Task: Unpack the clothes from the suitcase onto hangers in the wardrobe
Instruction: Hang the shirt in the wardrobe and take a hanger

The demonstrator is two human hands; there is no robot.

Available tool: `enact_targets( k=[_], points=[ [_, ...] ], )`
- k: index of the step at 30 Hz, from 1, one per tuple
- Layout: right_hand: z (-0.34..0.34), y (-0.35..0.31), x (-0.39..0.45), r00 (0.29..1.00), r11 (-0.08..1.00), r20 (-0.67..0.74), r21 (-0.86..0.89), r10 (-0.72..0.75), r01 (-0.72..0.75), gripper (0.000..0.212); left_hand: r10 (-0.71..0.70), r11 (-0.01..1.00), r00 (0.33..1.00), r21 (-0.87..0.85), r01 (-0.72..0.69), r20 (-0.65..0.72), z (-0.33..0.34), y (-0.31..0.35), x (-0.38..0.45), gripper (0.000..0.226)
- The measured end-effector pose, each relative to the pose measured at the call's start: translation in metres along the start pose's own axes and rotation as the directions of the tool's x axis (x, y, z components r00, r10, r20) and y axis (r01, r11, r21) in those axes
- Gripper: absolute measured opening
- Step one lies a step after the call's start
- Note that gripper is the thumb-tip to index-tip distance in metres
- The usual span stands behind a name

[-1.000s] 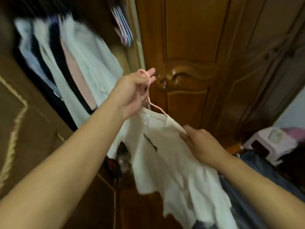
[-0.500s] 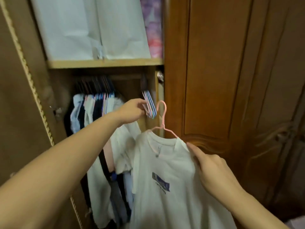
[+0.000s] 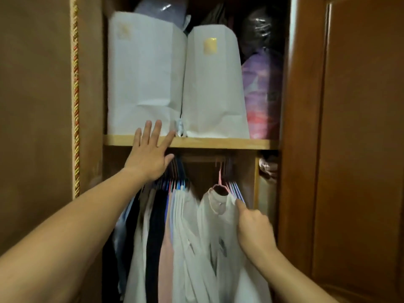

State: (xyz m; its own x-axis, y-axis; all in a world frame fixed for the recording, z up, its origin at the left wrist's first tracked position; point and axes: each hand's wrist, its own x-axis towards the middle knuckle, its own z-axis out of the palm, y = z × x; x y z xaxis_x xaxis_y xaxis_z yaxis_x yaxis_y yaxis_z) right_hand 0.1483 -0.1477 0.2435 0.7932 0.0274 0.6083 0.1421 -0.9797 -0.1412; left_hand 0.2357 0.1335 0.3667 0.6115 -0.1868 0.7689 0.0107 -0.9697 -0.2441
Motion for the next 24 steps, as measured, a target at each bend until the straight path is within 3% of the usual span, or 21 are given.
enact_targets(
  k=[4,9,11,14,16,21,24],
  points=[
    [0.038,-0.017,0.076,0.998,0.999,-0.048,0.021,0.051,-0.050,0.050,-0.007,1.000,0.996,0.023,0.009,-0.090,0.018,-0.002,0.010,0.089],
    [0.098,-0.037,0.111,0.994,0.999,0.100,0.000,0.051,-0.051,0.054,-0.017,1.000,0.995,0.016,0.019,-0.100,0.020,-0.001,0.011,0.089],
    [0.119,-0.038,0.103,0.990,0.981,0.115,0.167,0.078,-0.097,0.054,-0.013,1.000,0.995,0.015,0.015,-0.098,0.018,0.000,0.012,0.093],
    [0.140,-0.041,0.084,0.966,0.797,0.237,0.562,0.099,-0.220,0.052,0.007,1.000,0.997,-0.005,-0.008,-0.073,0.021,-0.001,0.012,0.102],
    [0.142,-0.056,0.080,0.952,0.745,0.305,0.627,0.035,-0.228,0.055,0.013,1.000,0.997,-0.006,-0.014,-0.071,0.020,-0.003,0.014,0.106],
    [0.131,-0.100,0.087,0.884,0.853,0.398,0.522,-0.246,0.002,0.049,-0.022,1.000,0.999,-0.023,0.021,-0.039,0.016,0.003,0.011,0.108],
    [0.111,-0.073,0.083,0.769,0.746,0.506,0.663,-0.390,-0.057,0.060,-0.112,0.992,0.993,-0.057,0.110,-0.042,0.018,0.025,0.012,0.105]
  ],
)
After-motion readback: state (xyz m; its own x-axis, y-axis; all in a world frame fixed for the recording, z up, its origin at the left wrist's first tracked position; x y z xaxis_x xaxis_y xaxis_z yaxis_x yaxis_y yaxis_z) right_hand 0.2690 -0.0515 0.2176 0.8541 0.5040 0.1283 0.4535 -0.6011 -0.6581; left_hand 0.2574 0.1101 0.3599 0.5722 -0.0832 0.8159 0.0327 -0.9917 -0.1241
